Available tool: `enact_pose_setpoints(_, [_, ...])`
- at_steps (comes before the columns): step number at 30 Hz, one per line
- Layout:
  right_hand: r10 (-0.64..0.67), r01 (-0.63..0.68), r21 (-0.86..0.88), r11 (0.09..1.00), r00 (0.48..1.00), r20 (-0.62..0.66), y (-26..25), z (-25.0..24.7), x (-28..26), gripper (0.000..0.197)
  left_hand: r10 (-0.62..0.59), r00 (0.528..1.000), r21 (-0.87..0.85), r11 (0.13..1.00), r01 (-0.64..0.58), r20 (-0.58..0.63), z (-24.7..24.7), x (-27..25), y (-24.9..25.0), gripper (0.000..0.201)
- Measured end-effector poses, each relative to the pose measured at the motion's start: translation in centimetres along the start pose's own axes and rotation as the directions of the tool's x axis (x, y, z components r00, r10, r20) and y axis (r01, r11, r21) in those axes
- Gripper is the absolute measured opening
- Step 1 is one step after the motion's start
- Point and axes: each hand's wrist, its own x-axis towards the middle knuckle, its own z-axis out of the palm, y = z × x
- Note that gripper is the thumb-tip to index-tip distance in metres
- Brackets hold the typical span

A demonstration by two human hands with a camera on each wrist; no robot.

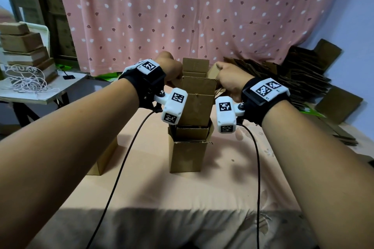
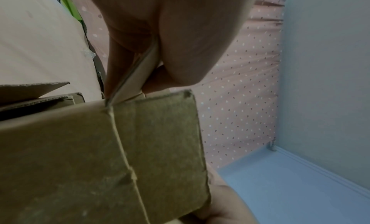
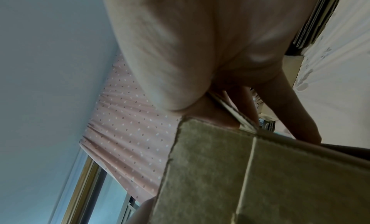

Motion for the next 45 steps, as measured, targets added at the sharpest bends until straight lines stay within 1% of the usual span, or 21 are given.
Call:
enact_pose_setpoints(3, [0.006,-0.006,0.015,1.0,1.0,0.008,0.5,-0.3,0.6,0.052,0.009,1.0,-0.006,1.0,-0.009,0.003,0.1,0.0,-0.1,0.032])
enact_pose_setpoints(4, [0.004,-0.004,0.011,1.0,1.0,0.006,0.5,-0.2,0.3,0.053,0.011,1.0,-0.007,1.0,-0.011,0.002,0.2,0.1,-0.1,0.03])
enact_pose_setpoints(6, [-0.009,0.009,0.022,1.0,1.0,0.009,0.5,-0.1,0.2,0.047,0.014,1.0,-0.003,1.0,-0.014,0.002,0.2,0.2,-0.3,0.026])
enact_pose_setpoints(8, [-0.021,0.021,0.04,0.999,1.0,0.004,0.1,0.3,-1.2,0.044,0.018,1.0,0.011,1.0,-0.018,0.002,0.2,0.2,-0.5,0.019])
enact_pose_setpoints(11, [-0.004,0.005,0.041,0.999,1.0,-0.012,-0.9,0.9,-3.3,0.058,0.014,1.0,0.037,0.999,-0.013,-0.011,0.1,0.3,-0.9,0.015])
enact_pose_setpoints(14, [0.01,-0.01,0.046,0.999,1.0,0.004,-0.7,1.1,-3.5,0.065,0.01,1.0,0.062,0.998,-0.008,-0.018,0.3,0.5,-1.6,0.024])
enact_pose_setpoints(17, [0.004,-0.004,0.06,0.998,1.0,0.002,-0.2,1.6,-3.3,0.062,0.003,1.0,0.091,0.996,-0.003,-0.001,0.5,0.4,-2.1,0.026])
enact_pose_setpoints(19, [0.016,-0.017,0.069,0.997,1.0,0.009,0.2,1.9,-3.0,0.072,-0.005,1.0,0.089,0.996,0.004,0.016,0.6,0.4,-2.4,0.025])
enact_pose_setpoints(21, [0.016,-0.016,0.059,0.998,1.0,0.009,0.5,2.2,-3.0,0.077,-0.012,1.0,0.088,0.996,0.01,0.018,0.7,0.5,-2.7,0.025])
enact_pose_setpoints(25, [0.025,-0.025,0.008,1.0,1.0,0.011,1.1,2.5,-2.9,0.075,-0.007,1.0,0.113,0.994,0.004,0.024,0.8,0.9,-3.6,0.022])
enact_pose_setpoints(28, [0.033,-0.032,-0.051,0.998,0.999,0.023,1.6,3.0,-2.6,0.063,-0.011,1.0,0.145,0.989,0.013,-0.011,0.9,1.1,-4.4,0.022])
enact_pose_setpoints(29, [0.042,-0.041,-0.051,0.998,0.999,0.026,1.8,3.3,-2.5,0.064,-0.021,1.0,0.14,0.99,0.023,-0.013,0.9,1.2,-4.6,0.023])
enact_pose_setpoints(32, [0.057,-0.056,-0.026,0.998,0.998,0.037,2.3,4.0,-2.2,0.08,-0.037,0.999,0.108,0.993,0.037,-0.006,1.0,1.1,-5.3,0.024])
enact_pose_setpoints(33, [0.055,-0.054,-0.019,0.998,0.997,0.044,2.5,4.2,-2.1,0.082,-0.04,0.999,0.099,0.994,0.041,-0.007,1.0,1.2,-5.5,0.025])
enact_pose_setpoints(37, [0.042,-0.043,0.019,0.999,0.997,0.061,2.2,4.8,-2.1,0.069,-0.062,0.998,0.057,0.996,0.062,-0.002,0.5,1.2,-5.9,0.029])
enact_pose_setpoints(40, [0.026,-0.028,0.037,0.999,0.998,0.061,1.9,5.3,-2.3,0.068,-0.078,0.997,0.029,0.996,0.079,-0.011,-0.2,1.2,-6.3,0.034])
enact_pose_setpoints(42, [0.017,-0.019,0.032,0.999,0.998,0.062,1.7,5.6,-2.3,0.066,-0.068,0.997,0.039,0.997,0.069,-0.034,-0.5,1.1,-6.6,0.033])
enact_pose_setpoints(45, [0.008,-0.01,0.021,1.0,0.998,0.066,1.4,6.0,-2.4,0.064,-0.056,0.996,0.056,0.997,0.06,-0.066,-0.8,0.9,-6.9,0.027])
